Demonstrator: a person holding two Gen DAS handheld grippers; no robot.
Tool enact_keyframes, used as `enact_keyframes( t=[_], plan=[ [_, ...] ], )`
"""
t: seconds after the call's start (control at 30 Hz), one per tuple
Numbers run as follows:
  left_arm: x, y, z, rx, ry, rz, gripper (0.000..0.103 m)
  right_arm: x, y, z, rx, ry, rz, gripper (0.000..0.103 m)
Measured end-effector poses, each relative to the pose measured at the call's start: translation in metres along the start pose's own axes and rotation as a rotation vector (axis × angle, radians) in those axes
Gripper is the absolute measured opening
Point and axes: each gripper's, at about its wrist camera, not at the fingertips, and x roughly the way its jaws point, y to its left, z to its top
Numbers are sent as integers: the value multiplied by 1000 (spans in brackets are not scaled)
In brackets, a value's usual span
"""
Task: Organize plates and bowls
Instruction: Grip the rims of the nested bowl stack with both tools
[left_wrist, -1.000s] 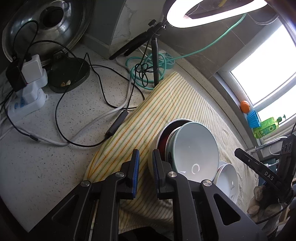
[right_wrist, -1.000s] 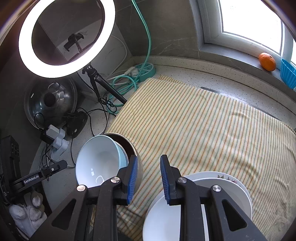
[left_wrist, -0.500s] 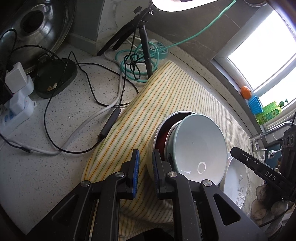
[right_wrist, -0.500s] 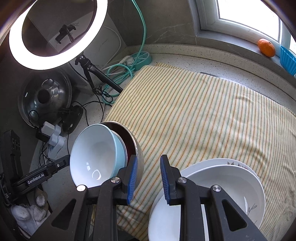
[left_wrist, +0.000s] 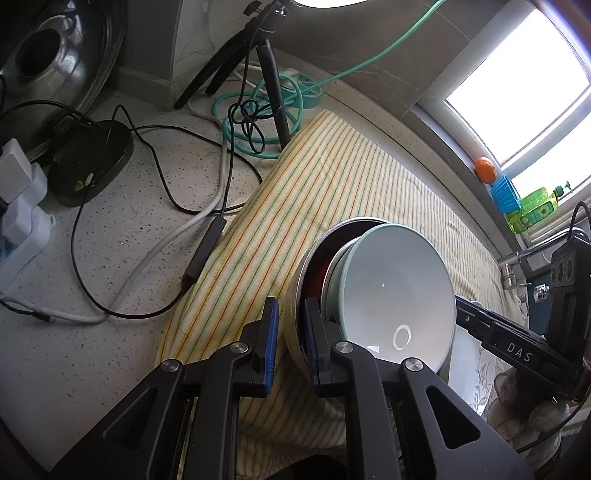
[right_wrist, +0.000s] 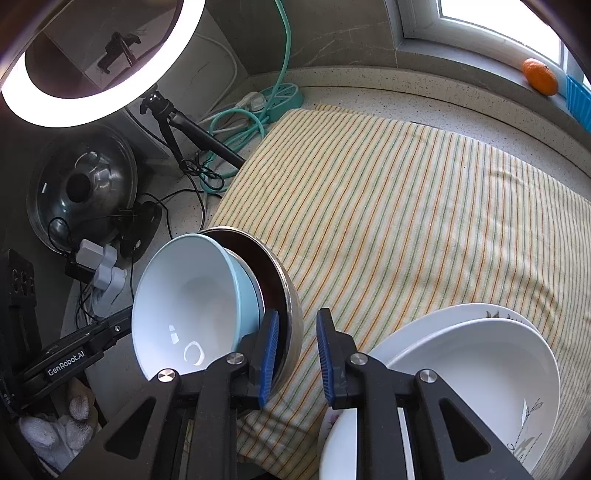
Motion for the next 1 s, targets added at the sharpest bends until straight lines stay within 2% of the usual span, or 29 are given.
enact_keyframes(
  t=[0.33, 0.53, 1.0],
  plan=[
    [11, 6, 3, -27, 28, -30, 12, 14, 0, 3, 21, 32, 16, 10],
    [14, 6, 5, -29, 42, -48, 7, 15, -2, 4, 32, 37, 23, 9],
    [12, -5, 5, 42, 30, -1, 7, 16, -4, 3, 46, 44, 18, 9]
  ],
)
